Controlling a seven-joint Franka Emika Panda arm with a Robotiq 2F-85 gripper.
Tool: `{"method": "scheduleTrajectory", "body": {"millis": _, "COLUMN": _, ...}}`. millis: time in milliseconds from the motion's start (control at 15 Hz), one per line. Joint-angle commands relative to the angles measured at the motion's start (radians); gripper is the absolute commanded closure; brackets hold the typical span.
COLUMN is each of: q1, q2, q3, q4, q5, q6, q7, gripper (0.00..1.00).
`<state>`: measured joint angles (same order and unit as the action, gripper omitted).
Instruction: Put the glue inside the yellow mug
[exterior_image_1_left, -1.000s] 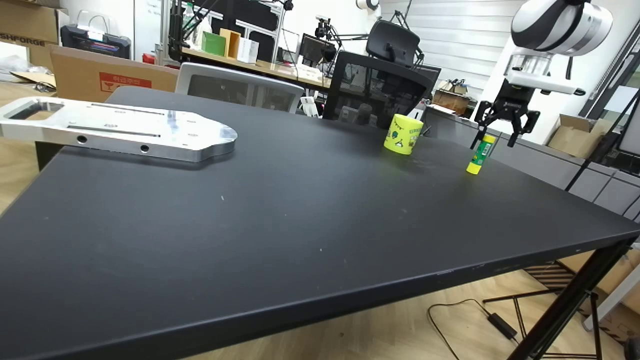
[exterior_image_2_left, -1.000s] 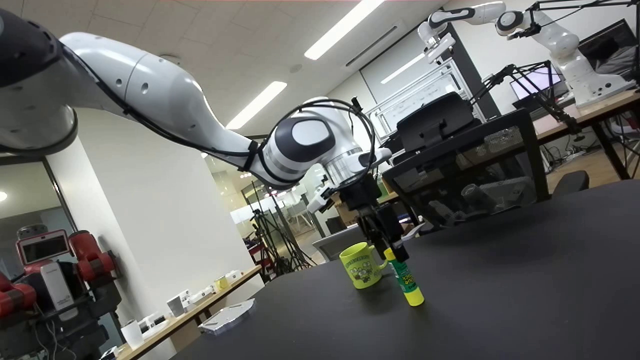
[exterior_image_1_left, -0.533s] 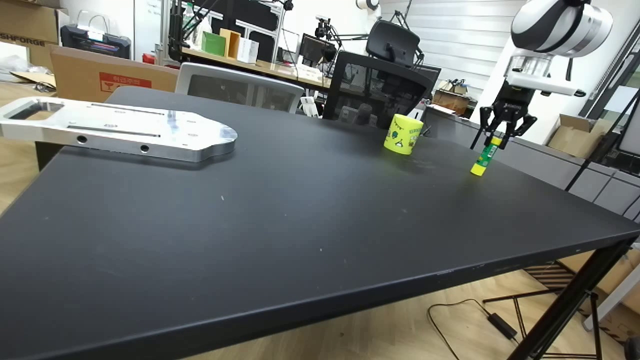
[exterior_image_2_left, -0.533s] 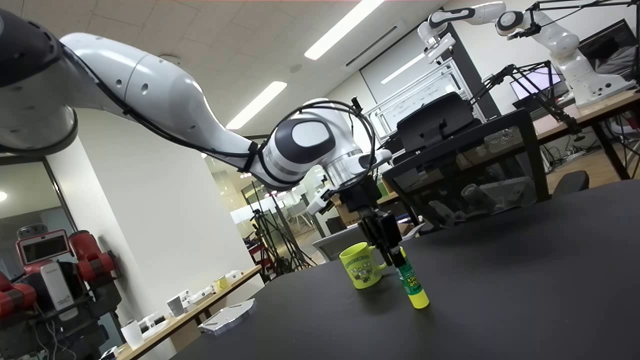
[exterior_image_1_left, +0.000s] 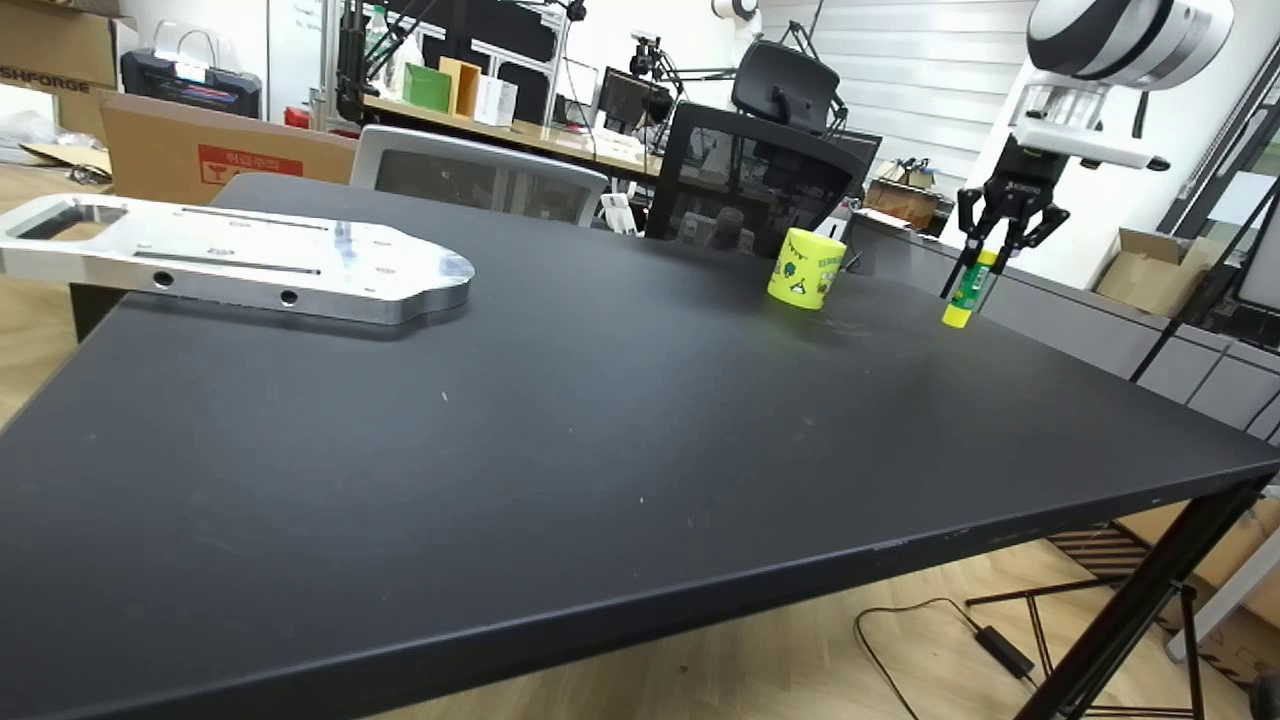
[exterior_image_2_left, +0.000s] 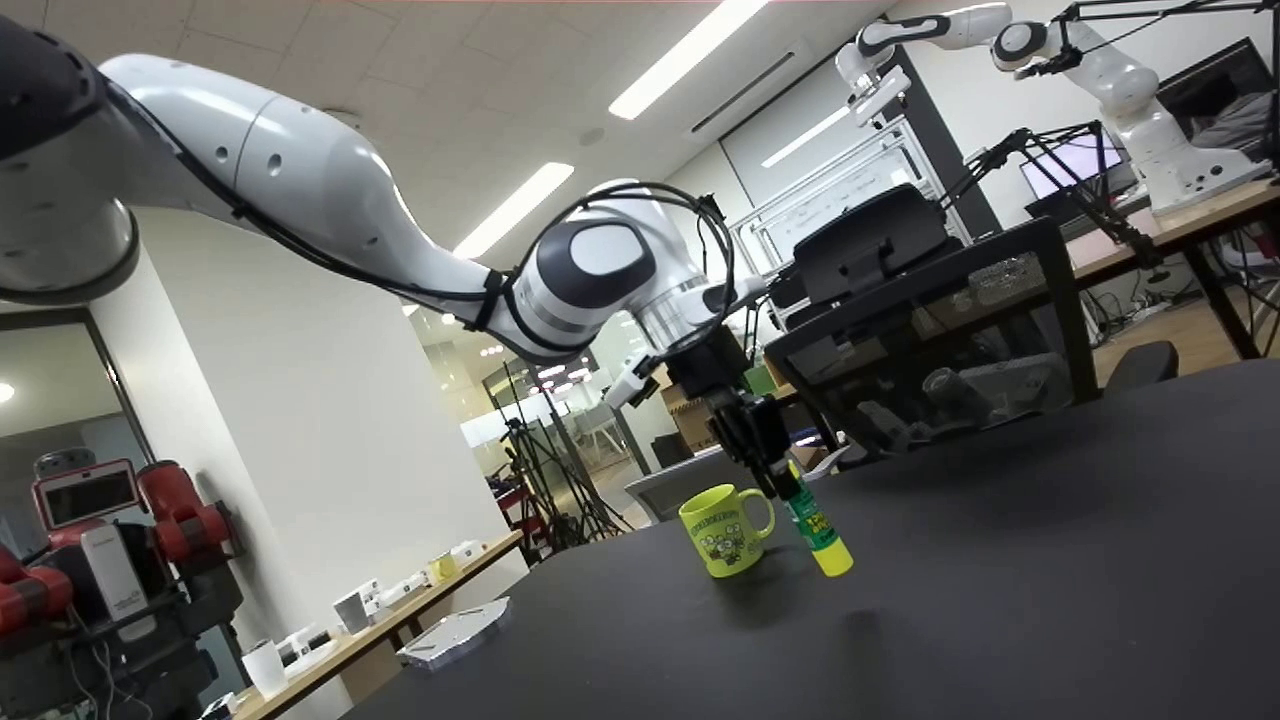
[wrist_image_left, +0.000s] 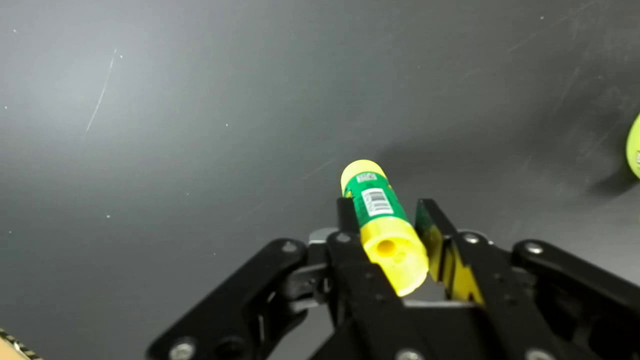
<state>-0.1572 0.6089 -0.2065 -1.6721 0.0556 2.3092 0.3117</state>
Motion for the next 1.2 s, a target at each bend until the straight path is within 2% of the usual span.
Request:
{"method": "scheduleTrajectory", "body": {"millis": 0, "q1": 0.035, "q2": -0.079, "q3": -0.010, "q4": 0.000, "q5": -0.039, "q6": -0.008, "q7": 0.016, "gripper": 0.91}}
{"method": "scheduleTrajectory", "body": {"millis": 200, "q1": 0.058, "q2": -0.121, "q3": 0.000, "q4": 0.022, "q5": -0.072, "q6": -0.026, "q7": 0.008, "gripper": 0.91}}
{"method": "scheduleTrajectory", "body": {"millis": 333, "q1": 0.071, "q2": -0.150, "q3": 0.011, "q4": 0.039, "q5": -0.090, "q6": -0.098, "q7": -0.014, "gripper": 0.91}}
{"method": "scheduleTrajectory", "body": {"millis": 400, "q1": 0.055, "q2": -0.120, "q3": 0.013, "q4": 0.026, "q5": -0.070, "q6": -0.040, "q7": -0.006, "gripper": 0.66}}
{"method": "scheduleTrajectory", "body": {"millis": 533, "q1": 0.067, "q2": -0.141, "q3": 0.018, "q4": 0.034, "q5": -0.082, "q6": -0.077, "q7": -0.008, "gripper": 0.66}}
{"method": "scheduleTrajectory", "body": {"millis": 933, "q1": 0.065, "q2": -0.144, "q3": 0.019, "q4": 0.034, "q5": -0.082, "q6": -0.084, "q7": -0.016, "gripper": 0.66}}
{"method": "scheduleTrajectory", "body": {"millis": 1000, "q1": 0.065, "q2": -0.144, "q3": 0.019, "q4": 0.034, "q5": -0.083, "q6": -0.084, "q7": -0.016, "gripper": 0.91}}
{"method": "scheduleTrajectory", "body": {"millis": 1133, "q1": 0.068, "q2": -0.099, "q3": 0.023, "q4": 0.112, "q5": -0.081, "q6": -0.108, "q7": -0.005, "gripper": 0.91}}
